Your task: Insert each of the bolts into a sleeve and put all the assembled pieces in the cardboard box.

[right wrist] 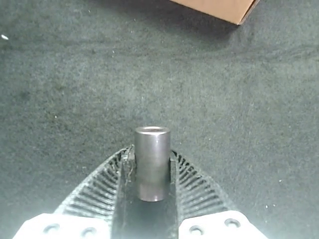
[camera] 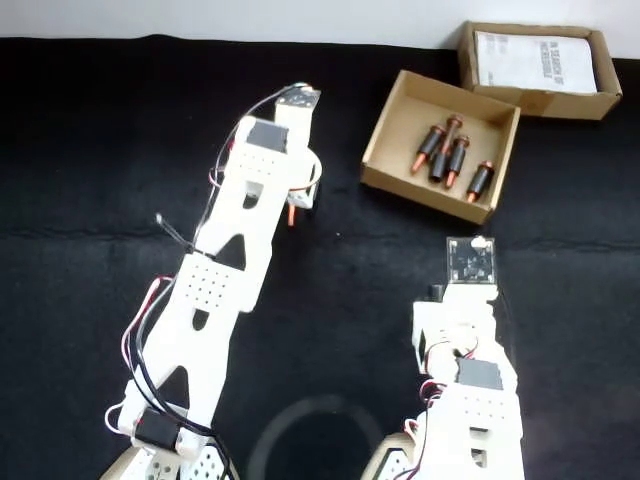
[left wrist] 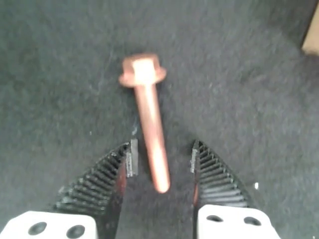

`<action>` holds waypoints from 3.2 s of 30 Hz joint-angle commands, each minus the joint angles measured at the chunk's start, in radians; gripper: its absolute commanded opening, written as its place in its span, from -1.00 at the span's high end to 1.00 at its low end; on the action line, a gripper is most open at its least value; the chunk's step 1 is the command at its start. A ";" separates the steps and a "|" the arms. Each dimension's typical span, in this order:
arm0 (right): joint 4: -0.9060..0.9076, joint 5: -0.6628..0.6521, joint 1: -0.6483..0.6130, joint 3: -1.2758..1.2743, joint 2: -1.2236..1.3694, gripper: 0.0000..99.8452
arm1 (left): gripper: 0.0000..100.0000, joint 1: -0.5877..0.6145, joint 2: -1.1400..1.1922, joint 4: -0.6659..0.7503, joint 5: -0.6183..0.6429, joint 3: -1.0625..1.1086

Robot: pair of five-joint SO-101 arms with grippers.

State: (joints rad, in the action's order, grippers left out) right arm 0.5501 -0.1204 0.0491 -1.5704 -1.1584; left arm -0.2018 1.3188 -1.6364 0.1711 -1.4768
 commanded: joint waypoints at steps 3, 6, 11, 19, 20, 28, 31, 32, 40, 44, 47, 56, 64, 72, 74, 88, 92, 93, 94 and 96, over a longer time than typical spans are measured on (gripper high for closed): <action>-0.016 -0.014 -0.010 0.004 -0.022 0.99 | 0.62 0.008 0.016 0.089 0.000 -0.058; -0.018 -0.014 -0.010 0.004 -0.021 0.99 | 0.63 0.012 0.016 0.100 0.000 -0.048; -0.035 -0.014 -0.010 0.004 -0.019 0.99 | 0.97 0.016 0.015 0.095 -0.035 -0.050; -0.045 -0.014 -0.010 0.002 -0.018 0.99 | 0.98 0.022 -0.022 -0.026 -0.083 -0.084; -0.047 -0.015 -0.010 0.002 -0.018 0.99 | 0.98 0.019 -0.033 -0.044 -0.083 -0.096; -0.171 -0.014 -0.091 -0.082 -0.019 0.99 | 0.98 0.008 -0.166 -0.101 -0.084 -0.186; -0.168 -0.009 -0.127 -0.085 -0.019 0.99 | 0.98 -0.008 -0.262 -0.132 -0.084 -0.185; -0.168 -0.009 -0.140 -0.085 -0.021 0.99 | 0.98 -0.012 -0.295 -0.133 -0.084 -0.185; -0.196 -0.008 -0.191 -0.059 -0.027 0.99 | 0.98 -0.018 -0.591 -0.140 -0.086 -0.113; -0.236 0.060 -0.245 -0.051 -0.028 0.99 | 0.98 -0.019 -0.839 -0.140 -0.117 0.213; -0.306 0.161 -0.275 -0.050 -0.028 0.99 | 0.98 -0.019 -1.070 -0.133 -0.118 0.530; -0.472 0.178 -0.403 -0.051 -0.028 0.99 | 0.97 -0.001 -1.437 -0.130 -0.120 0.947; -0.700 0.176 -0.501 -0.062 -0.028 0.99 | 0.98 0.061 -1.541 -0.132 -0.115 1.081; -0.863 0.176 -0.489 -0.062 -0.030 0.99 | 0.98 0.062 -1.710 -0.084 0.023 1.305; -0.894 0.176 -0.487 -0.062 -0.030 0.99 | 0.98 0.062 -1.771 -0.023 0.068 1.366; -0.912 0.183 -0.489 -0.142 -0.030 0.99 | 0.98 -0.070 -2.364 0.835 0.206 2.137; -0.912 0.183 -0.490 -0.145 -0.030 0.99 | 0.98 -0.151 -2.428 1.092 0.206 2.330; -0.912 0.183 -0.490 -0.145 -0.030 0.99 | 0.98 -0.156 -2.422 1.128 0.206 2.347; -0.912 0.183 -0.490 -0.143 -0.030 0.99 | 0.98 -0.157 -2.413 1.151 0.206 2.353; -0.912 0.183 -0.490 -0.143 -0.030 0.99 | 0.98 -0.159 -2.376 1.183 0.206 2.351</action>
State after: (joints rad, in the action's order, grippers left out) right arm -0.3399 0.0529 -0.4434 -1.6671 -1.1584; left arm -0.3460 -1.0702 -0.5409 0.3705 0.8723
